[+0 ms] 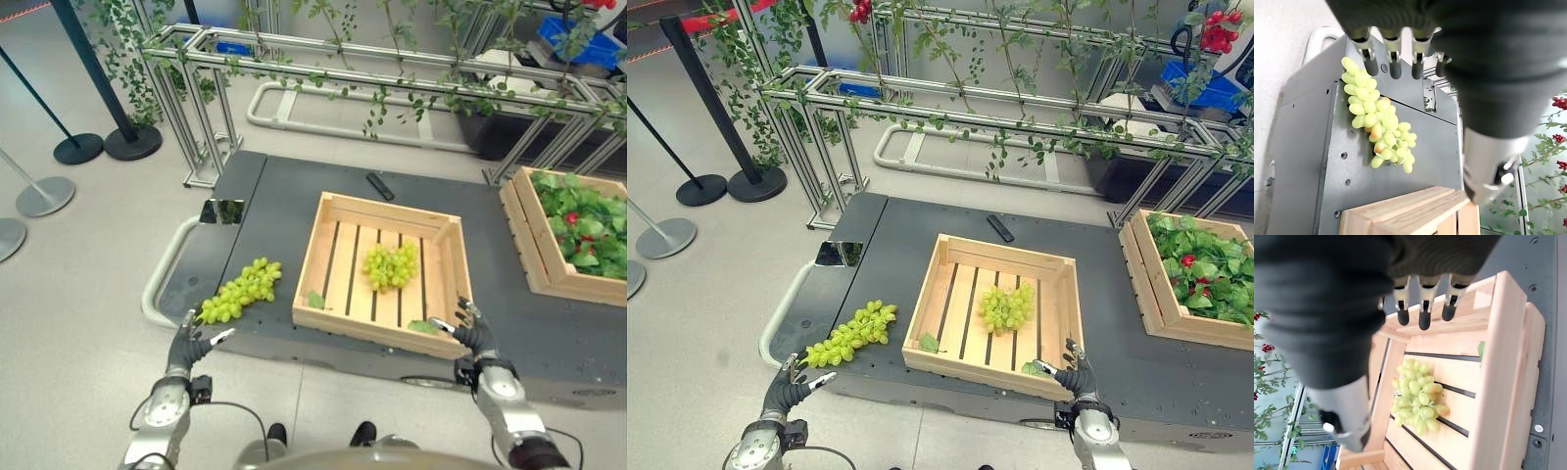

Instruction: Pick up the fruits from the basket on one side to the basket on the other side

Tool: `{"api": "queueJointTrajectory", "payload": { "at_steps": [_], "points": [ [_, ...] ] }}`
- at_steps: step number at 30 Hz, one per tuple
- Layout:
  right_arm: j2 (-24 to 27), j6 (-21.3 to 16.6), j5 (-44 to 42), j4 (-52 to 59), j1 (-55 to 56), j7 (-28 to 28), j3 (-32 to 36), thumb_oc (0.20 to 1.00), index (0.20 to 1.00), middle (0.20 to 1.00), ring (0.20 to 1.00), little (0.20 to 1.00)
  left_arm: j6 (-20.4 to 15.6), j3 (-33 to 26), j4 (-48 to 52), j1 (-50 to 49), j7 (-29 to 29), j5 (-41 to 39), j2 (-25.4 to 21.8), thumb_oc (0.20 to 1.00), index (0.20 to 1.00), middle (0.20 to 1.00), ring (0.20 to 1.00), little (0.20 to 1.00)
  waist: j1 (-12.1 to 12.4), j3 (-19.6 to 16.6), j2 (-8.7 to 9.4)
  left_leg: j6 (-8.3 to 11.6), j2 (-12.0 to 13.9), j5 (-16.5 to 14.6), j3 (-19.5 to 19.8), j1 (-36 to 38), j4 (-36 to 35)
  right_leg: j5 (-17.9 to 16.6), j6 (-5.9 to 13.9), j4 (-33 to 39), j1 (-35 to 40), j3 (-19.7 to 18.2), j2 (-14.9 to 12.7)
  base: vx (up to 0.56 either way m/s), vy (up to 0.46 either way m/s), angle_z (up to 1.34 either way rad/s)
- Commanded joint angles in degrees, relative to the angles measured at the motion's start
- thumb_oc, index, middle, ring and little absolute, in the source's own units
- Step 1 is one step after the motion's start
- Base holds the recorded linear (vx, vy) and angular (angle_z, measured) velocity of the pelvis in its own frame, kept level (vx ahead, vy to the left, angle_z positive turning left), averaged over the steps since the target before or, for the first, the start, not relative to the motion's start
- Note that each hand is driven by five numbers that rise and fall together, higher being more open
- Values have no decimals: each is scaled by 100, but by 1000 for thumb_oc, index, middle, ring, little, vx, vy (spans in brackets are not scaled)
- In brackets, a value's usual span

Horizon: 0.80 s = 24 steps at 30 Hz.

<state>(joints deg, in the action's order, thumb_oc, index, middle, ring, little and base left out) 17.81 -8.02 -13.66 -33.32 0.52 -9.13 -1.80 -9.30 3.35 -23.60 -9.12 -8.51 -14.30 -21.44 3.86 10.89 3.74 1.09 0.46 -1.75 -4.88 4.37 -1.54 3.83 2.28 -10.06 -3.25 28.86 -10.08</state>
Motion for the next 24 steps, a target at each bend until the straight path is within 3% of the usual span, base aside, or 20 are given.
{"api": "queueJointTrajectory", "payload": {
  "at_steps": [1,24],
  "points": [
    [-43,-133,45,154,-152,10,-67,1000,1000,1000,1000,1000,-147,-79,225,22,-23,183,-90,1000,1000,1000,1000,1000,91,-53,251,-107,-105,-311,-34,289,-94,-1781,965,656,-333,-375,-730,0,0,0],
    [-19,-113,58,228,-143,14,-45,1000,1000,1000,1000,1000,-155,-121,461,42,-39,176,-128,1000,1000,1000,1000,1000,82,-23,253,-102,-95,-282,-16,324,-136,-1785,966,619,-348,-358,-762,0,0,0]
  ]
}}
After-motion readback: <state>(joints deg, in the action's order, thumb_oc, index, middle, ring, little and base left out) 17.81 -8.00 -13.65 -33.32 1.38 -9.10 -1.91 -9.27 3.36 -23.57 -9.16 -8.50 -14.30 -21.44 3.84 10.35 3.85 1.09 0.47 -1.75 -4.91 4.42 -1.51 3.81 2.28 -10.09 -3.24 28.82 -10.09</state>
